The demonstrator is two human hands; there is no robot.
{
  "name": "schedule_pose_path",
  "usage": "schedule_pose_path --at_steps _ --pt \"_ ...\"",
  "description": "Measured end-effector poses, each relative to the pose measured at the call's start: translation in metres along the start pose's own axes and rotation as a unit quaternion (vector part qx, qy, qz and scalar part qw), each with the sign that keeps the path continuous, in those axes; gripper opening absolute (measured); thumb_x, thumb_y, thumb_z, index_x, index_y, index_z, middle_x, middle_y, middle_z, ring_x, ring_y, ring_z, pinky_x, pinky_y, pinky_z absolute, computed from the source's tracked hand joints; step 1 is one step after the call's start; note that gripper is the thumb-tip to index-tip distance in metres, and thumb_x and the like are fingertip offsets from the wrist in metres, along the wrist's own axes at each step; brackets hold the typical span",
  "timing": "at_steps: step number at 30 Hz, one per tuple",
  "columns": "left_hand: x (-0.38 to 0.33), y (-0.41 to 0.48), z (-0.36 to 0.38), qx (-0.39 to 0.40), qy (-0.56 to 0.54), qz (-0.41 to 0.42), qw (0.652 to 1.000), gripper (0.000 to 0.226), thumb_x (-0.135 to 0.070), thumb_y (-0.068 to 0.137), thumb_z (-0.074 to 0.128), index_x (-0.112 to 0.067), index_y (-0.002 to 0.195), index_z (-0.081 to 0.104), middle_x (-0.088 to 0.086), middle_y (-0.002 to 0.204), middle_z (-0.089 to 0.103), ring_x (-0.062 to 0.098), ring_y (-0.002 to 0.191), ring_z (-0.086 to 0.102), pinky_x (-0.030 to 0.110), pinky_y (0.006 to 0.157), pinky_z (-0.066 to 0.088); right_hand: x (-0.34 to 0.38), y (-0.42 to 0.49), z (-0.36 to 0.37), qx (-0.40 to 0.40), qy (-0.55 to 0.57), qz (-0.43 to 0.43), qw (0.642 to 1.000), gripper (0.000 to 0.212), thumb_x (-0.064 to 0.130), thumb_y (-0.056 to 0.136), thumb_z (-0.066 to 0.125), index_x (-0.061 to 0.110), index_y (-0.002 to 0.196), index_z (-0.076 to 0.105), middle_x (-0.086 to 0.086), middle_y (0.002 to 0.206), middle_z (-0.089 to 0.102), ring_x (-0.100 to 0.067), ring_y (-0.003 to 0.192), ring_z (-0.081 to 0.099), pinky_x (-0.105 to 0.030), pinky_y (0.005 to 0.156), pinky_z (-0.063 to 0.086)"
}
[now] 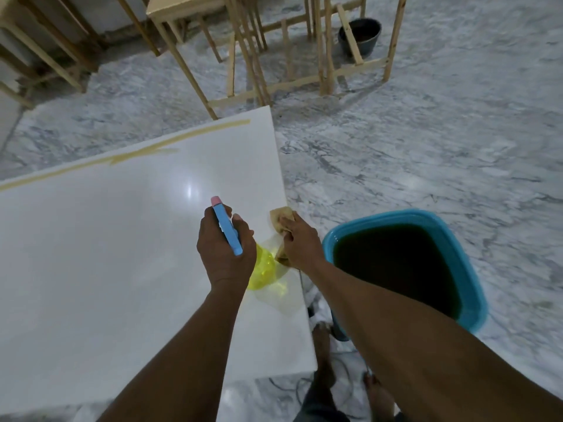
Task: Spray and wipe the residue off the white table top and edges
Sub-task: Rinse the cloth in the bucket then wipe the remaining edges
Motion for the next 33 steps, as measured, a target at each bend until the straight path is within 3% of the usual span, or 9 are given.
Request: schedule_pose_path --at_steps 4,9,12,15,18,22,27,30,33 --pt "0.001 -0.047 -0.019 0.001 -0.007 0.006 1.0 0.019 -0.036 0.099 0.056 -0.018 0.106 0.056 0.002 0.091 0.065 0.022 0.071 0.077 0.053 0.073 0.063 -0.019 -0.057 0.004 0.005 0.01 0.016 1.0 0.049 0.007 0.095 0.049 0.026 0.139 0.058 0.003 0.161 0.032 -0.02 0.143 0.038 -0.023 0.113 0.028" --pt "0.009 -0.093 -0.048 0.018 -0.004 0.015 1.0 0.032 -0.053 0.094 0.049 -0.024 0.105 0.055 0.002 0.091 0.066 0.029 0.074 0.075 0.054 0.072 0.061 -0.034 -0.126 0.011 0.009 -0.007 0.02 1.0 0.051 0.004 0.094 0.048 0.024 0.14 0.057 -0.001 0.161 0.033 -0.023 0.144 0.038 -0.027 0.115 0.028" --pt "0.016 -0.105 -0.061 0.038 -0.013 0.022 0.999 0.031 -0.055 0.094 0.049 -0.026 0.104 0.054 0.002 0.09 0.065 0.031 0.074 0.074 0.054 0.072 0.061 -0.041 -0.158 0.017 -0.009 0.001 0.02 1.0 0.05 0.002 0.093 0.05 0.022 0.136 0.06 -0.003 0.158 0.037 -0.025 0.141 0.041 -0.026 0.114 0.031" --pt "0.019 -0.12 -0.073 0.065 -0.022 0.038 0.997 0.034 -0.056 0.094 0.049 -0.024 0.106 0.054 0.001 0.094 0.066 0.03 0.079 0.075 0.054 0.075 0.061 -0.051 -0.196 0.023 -0.039 0.017 0.03 0.999 0.048 -0.001 0.093 0.051 0.02 0.134 0.062 -0.003 0.154 0.044 -0.023 0.139 0.044 -0.014 0.107 0.026" --pt "0.028 -0.138 -0.087 0.087 -0.026 0.053 0.994 0.029 -0.052 0.095 0.051 -0.025 0.107 0.054 0.002 0.095 0.065 0.03 0.079 0.075 0.055 0.074 0.06 -0.058 -0.229 0.025 -0.054 0.002 0.032 0.998 0.046 -0.003 0.093 0.051 0.018 0.132 0.063 -0.004 0.151 0.048 -0.023 0.138 0.046 -0.016 0.106 0.027" --pt "0.038 -0.159 -0.107 0.11 -0.028 0.055 0.992 0.024 -0.051 0.096 0.052 -0.028 0.104 0.054 0.004 0.09 0.063 0.033 0.073 0.073 0.054 0.068 0.059 -0.062 -0.274 0.029 -0.036 -0.03 0.059 0.997 0.047 -0.004 0.094 0.051 0.019 0.134 0.062 -0.001 0.147 0.053 -0.024 0.13 0.053 -0.02 0.103 0.038" --pt "0.018 -0.174 -0.129 0.134 -0.01 0.11 0.985 0.02 -0.037 0.099 0.057 -0.019 0.108 0.058 0.008 0.087 0.064 0.032 0.073 0.068 0.05 0.069 0.058 -0.057 -0.314 -0.001 0.076 -0.024 0.133 0.988 0.04 0.005 0.098 0.051 0.019 0.135 0.061 -0.009 0.136 0.061 -0.022 0.107 0.061 -0.024 0.084 0.048" --pt "-0.002 -0.181 -0.133 0.137 0.004 0.153 0.979 0.02 -0.024 0.097 0.06 -0.007 0.107 0.062 0.012 0.084 0.063 0.034 0.075 0.063 0.043 0.069 0.052 -0.039 -0.327 -0.038 0.117 0.065 0.178 0.975 0.031 0.016 0.1 0.054 0.014 0.13 0.062 -0.009 0.117 0.065 -0.023 0.101 0.061 -0.037 0.09 0.052" --pt "-0.03 -0.186 -0.13 0.184 0.001 0.156 0.97 0.024 -0.033 0.095 0.058 -0.011 0.104 0.061 0.01 0.083 0.064 0.034 0.072 0.066 0.048 0.07 0.056 -0.025 -0.335 -0.079 0.085 0.269 0.286 0.916 0.021 0.023 0.101 0.054 0.011 0.115 0.064 -0.011 0.088 0.062 -0.023 0.078 0.059 -0.034 0.07 0.055"
Point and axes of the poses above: each hand's wrist, its own y-axis towards the middle knuckle, its own z-axis out of the palm, x = y × z, the point moved 2 cm from there along y, towards the middle knuckle
